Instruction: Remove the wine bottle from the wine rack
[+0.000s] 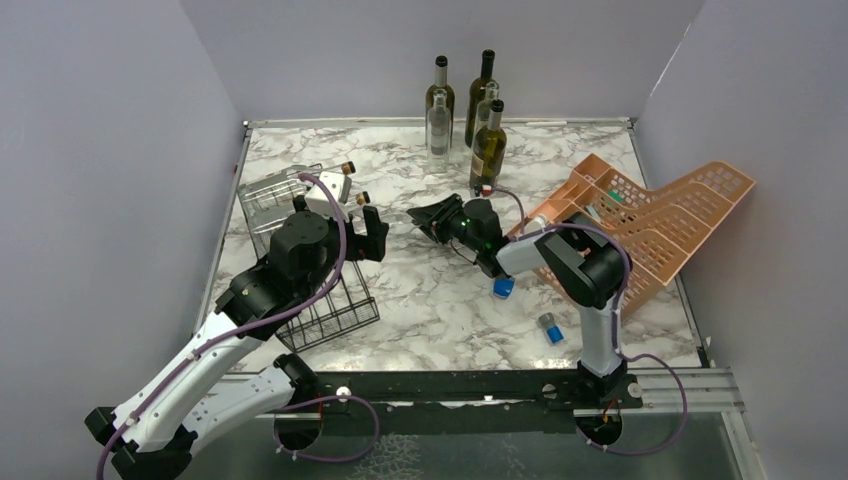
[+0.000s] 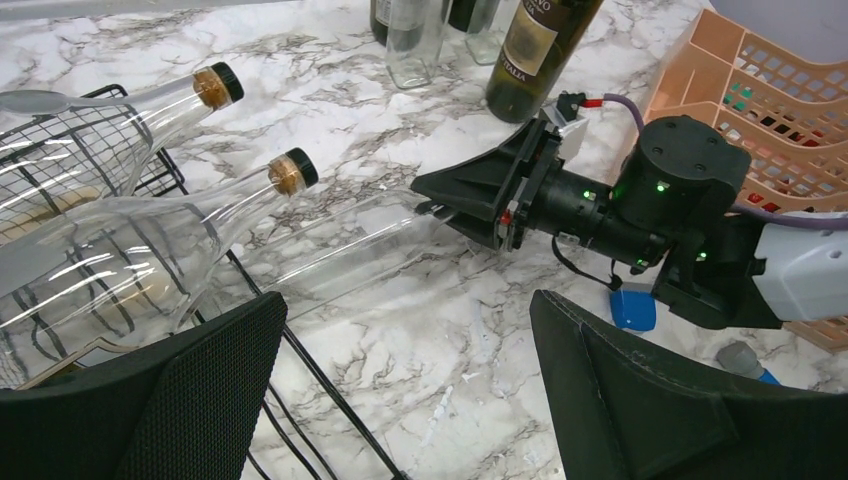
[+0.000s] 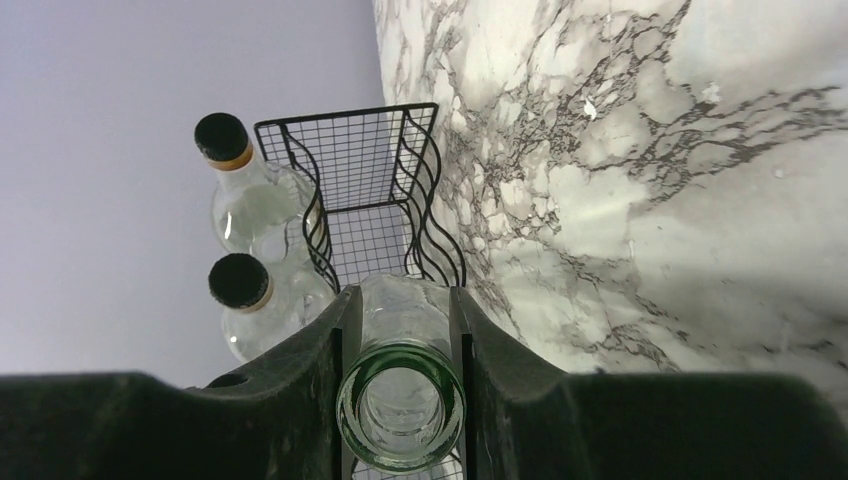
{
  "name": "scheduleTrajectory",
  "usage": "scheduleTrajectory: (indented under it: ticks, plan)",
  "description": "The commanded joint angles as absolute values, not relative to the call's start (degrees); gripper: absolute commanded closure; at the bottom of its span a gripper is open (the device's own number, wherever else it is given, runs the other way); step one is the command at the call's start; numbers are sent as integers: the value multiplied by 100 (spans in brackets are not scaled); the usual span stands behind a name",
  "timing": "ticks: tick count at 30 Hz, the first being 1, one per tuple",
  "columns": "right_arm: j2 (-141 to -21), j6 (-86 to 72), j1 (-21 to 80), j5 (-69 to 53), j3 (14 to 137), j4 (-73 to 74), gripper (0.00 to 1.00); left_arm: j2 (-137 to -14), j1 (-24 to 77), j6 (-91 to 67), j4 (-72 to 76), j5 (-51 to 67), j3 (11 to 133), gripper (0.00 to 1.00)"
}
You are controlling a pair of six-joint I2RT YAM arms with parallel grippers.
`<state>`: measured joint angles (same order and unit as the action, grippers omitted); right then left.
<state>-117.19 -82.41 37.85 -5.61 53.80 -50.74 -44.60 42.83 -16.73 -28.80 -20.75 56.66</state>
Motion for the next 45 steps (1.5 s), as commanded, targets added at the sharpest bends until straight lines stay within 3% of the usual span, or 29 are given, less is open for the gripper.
scheduleTrajectory:
  ticks: [1, 19, 34, 45]
  plan:
    - [-11286, -8253, 3552, -389, 4785, -5165, 76, -4424, 4263, -1751, -2722, -1935, 5795, 1]
    - [-10437, -7321, 3340, -616, 4272, -4498, 74, -4545, 4269, -1727, -2597, -1829, 5852, 1]
    - [-8819, -4632, 3261, 160, 4556, -2480, 73, -4541, 4270, -1714, -2588, -1836, 5880, 1]
    - [-8160, -761, 3261, -551, 5571, -1240, 72, -4345, 4267, -1756, -2583, -1885, 5793, 1]
